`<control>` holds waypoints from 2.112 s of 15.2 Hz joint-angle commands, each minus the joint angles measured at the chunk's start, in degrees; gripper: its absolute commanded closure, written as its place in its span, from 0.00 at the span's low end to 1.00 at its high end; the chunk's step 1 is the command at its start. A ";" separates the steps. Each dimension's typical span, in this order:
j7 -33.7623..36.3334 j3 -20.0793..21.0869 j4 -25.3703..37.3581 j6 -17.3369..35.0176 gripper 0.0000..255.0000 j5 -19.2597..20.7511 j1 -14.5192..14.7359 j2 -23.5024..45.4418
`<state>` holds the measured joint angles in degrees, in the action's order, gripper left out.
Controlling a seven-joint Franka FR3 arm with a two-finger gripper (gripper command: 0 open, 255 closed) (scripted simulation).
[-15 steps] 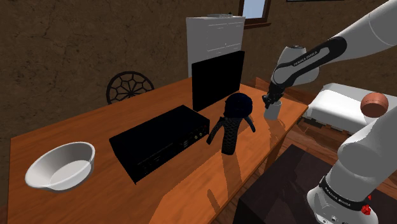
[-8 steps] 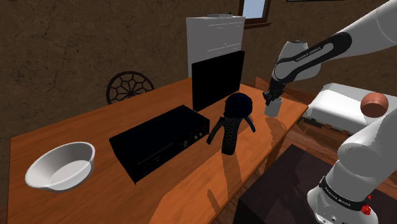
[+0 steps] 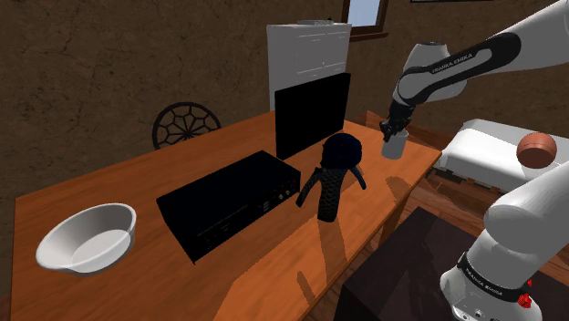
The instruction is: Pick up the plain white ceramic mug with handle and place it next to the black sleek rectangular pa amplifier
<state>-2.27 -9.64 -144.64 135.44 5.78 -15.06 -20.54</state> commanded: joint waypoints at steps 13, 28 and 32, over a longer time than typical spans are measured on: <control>-0.21 0.66 7.90 -11.85 1.00 -0.29 0.10 -3.94; 8.77 7.59 18.01 -17.24 1.00 -1.86 3.60 1.31; 13.86 11.01 22.51 -17.49 1.00 -1.94 5.37 5.86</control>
<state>10.05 0.40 -122.97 117.77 3.86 -10.21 -15.78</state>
